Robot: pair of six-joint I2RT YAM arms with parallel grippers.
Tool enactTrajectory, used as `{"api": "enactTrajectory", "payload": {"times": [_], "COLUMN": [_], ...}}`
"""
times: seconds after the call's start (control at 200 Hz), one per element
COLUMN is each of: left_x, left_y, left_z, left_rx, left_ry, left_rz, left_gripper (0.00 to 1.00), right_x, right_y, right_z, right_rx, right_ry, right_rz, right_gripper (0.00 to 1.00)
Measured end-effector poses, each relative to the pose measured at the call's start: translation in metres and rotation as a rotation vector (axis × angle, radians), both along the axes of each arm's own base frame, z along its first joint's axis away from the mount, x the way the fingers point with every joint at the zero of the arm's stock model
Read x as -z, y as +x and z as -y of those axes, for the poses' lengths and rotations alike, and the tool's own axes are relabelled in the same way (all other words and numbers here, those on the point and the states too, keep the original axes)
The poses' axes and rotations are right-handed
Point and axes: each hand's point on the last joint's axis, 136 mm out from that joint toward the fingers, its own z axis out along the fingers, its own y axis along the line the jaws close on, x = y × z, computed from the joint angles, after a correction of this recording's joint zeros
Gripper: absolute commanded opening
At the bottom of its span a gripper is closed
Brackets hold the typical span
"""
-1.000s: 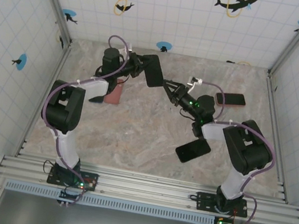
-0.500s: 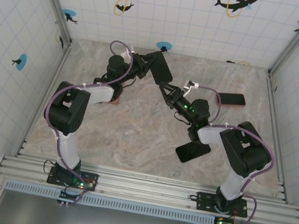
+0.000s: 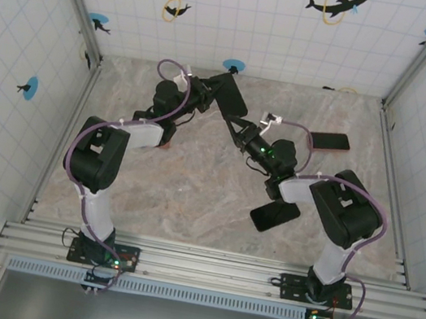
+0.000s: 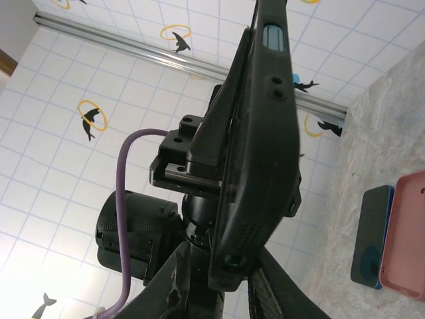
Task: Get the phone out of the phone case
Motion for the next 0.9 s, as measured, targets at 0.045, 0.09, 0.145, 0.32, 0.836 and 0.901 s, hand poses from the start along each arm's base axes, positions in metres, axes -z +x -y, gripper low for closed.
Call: {"api": "enactTrajectory", "payload": {"times": [0.045, 0.09, 0.145, 0.32, 0.836, 0.901], "left_x": [0.000, 0.000, 0.000, 0.000, 0.008, 0.008], "left_y": [0.000, 0.000, 0.000, 0.000, -0.001, -0.001], "left_z": [0.000, 0.000, 0.000, 0.000, -0.005, -0.005], "left_rx": [0.000, 0.000, 0.000, 0.000, -0.024, -0.025], "left_ry": [0.000, 0.000, 0.000, -0.001, -0.001, -0.002], "left_rz": [0.000, 0.000, 0.001, 0.001, -0.022, -0.026], "left_gripper": [0.03, 0.03, 0.03, 0.03, 0.02, 0.02], "right_x": [0.000, -0.001, -0.001, 0.002, 0.011, 0.013], "right_y": [0.000, 0.000, 0.000, -0.002, -0.002, -0.002], "right_z": [0.000, -0.001, -0.002, -0.006, -0.011, -0.011], "right_rx": [-0.001, -0.003, -0.005, -0.017, -0.022, -0.018], "right_ry": [0.001, 0.001, 0.001, -0.003, -0.074, -0.096], "right_rz": [0.001, 0.002, 0.002, 0.002, 0.030, 0.038], "right_gripper": [0.25, 0.24, 0.23, 0.20, 0.11, 0.10]}}
